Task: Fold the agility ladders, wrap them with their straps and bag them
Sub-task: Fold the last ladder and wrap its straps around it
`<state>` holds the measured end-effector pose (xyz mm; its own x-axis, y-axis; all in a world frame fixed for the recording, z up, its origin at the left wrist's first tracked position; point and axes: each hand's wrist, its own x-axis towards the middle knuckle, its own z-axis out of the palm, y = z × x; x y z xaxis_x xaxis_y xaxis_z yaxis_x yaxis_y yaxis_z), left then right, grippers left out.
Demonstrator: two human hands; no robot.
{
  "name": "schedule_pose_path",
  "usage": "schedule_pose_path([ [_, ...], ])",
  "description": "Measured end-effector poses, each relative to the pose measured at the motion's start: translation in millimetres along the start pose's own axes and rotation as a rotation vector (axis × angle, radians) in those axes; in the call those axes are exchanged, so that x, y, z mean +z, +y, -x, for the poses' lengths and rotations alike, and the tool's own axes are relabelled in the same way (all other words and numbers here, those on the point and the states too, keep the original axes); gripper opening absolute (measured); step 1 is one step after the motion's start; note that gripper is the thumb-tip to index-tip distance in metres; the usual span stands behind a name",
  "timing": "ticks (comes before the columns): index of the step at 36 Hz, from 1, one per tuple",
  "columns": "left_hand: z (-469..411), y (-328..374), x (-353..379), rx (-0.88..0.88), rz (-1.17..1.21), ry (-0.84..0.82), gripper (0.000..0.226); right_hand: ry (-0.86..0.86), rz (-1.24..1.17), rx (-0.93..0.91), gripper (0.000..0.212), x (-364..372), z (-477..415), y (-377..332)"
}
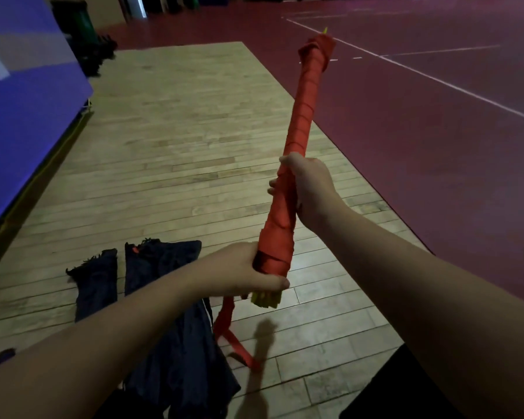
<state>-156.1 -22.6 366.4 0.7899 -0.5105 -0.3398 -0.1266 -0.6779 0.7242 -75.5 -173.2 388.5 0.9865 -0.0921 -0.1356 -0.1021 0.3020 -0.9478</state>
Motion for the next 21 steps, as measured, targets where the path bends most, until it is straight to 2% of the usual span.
schedule_pose_path([
  [2,6,4,-11,0.025,0.219,-0.074,0.04,-0.095,-0.192,0.029,0.02,-5,3,-10],
  [4,13,5,-19,0.093,0.464,-0.169,0.06,-0.204,-0.413,0.111,0.025,-9,7,-20],
  [6,17,4,-20,0.166,0.615,-0.271,0.077,-0.317,-0.518,0.195,0.03,-7,14,-24],
  [9,18,3,-16,0.209,0.627,-0.321,0.087,-0.406,-0.584,0.277,0.029,6,26,-17],
  [12,17,-4,-16,0.148,0.642,-0.347,0.091,-0.367,-0.547,0.317,0.024,11,27,-9],
  [14,16,-4,-20,0.121,0.557,-0.383,0.084,-0.358,-0.448,0.312,0.016,9,23,-8],
  [17,17,-5,-32,0.043,0.213,-0.338,0.069,-0.357,-0.232,0.27,0.013,6,18,-8],
  [19,18,-10,-39,-0.029,0.022,-0.338,0.075,-0.324,-0.098,0.172,0.01,4,16,-6],
  [21,19,-12,-42,-0.055,-0.04,-0.316,0.068,-0.276,-0.002,0.057,0.013,1,15,-4],
])
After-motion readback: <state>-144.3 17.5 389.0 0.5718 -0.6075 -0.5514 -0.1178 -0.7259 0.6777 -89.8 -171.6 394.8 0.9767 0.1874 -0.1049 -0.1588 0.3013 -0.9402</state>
